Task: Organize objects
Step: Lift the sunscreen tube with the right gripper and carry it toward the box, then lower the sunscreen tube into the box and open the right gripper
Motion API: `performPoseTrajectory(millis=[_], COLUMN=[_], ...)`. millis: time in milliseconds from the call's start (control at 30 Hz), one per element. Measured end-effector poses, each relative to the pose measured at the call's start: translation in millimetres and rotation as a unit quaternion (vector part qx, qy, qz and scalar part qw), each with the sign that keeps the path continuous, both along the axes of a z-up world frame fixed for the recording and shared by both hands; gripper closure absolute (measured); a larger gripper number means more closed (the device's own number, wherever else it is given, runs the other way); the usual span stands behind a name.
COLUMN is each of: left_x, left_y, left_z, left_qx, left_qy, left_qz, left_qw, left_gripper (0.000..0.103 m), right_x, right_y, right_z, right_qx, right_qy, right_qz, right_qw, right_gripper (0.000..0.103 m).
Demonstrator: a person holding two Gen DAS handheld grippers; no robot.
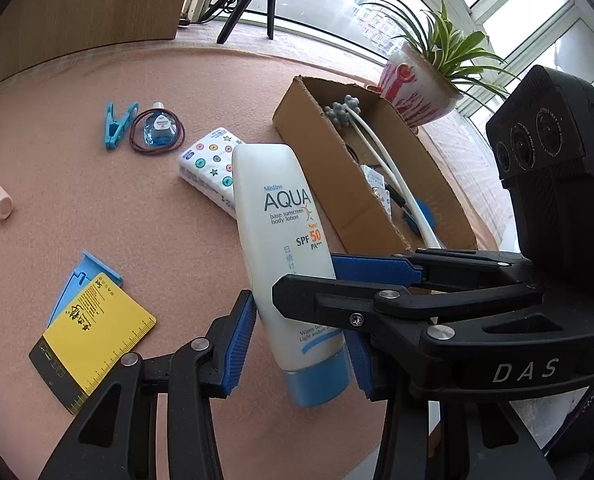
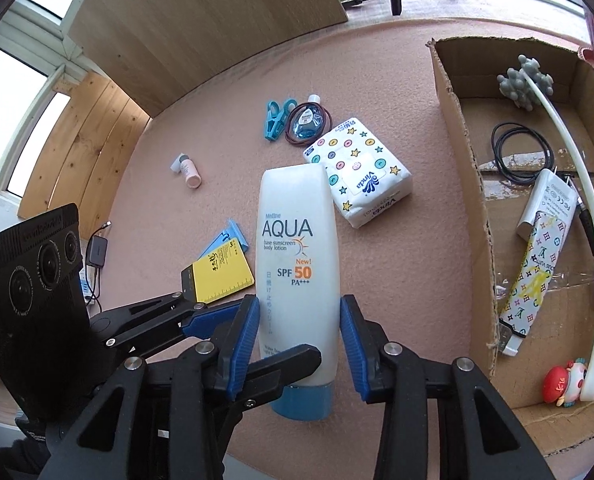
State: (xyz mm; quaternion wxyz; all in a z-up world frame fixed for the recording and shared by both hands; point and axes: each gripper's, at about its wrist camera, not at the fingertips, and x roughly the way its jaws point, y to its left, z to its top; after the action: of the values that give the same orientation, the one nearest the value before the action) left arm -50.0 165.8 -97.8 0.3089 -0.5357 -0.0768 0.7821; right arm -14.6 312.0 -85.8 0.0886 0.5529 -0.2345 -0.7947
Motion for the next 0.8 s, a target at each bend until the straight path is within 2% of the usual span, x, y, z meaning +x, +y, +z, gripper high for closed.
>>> performPoseTrajectory(millis=[400,533,800], left_x=[-20,-26,-33], left_y=[66,91,146], left_z=[50,57,49], left_qx=[0.011,0.014,0.017], left_qy=[0.057,0.063,0.060], left_qz=[-0.036,-0.056,-0.096], left_qw=[0.9977,0.9963,0.9934], left_gripper=[0.056,0.056,0.056], right_x=[11,17,32], right_y=[48,70,116], right_z=[51,58,57], right_qx=[0.004,0.011,0.021], right_qy=[0.054,0.059,0.058], right_qz=[-0.059,-0.082,-0.121], right_qw=[0.997,0.995,0.991], right_gripper=[0.065,0.065,0.065])
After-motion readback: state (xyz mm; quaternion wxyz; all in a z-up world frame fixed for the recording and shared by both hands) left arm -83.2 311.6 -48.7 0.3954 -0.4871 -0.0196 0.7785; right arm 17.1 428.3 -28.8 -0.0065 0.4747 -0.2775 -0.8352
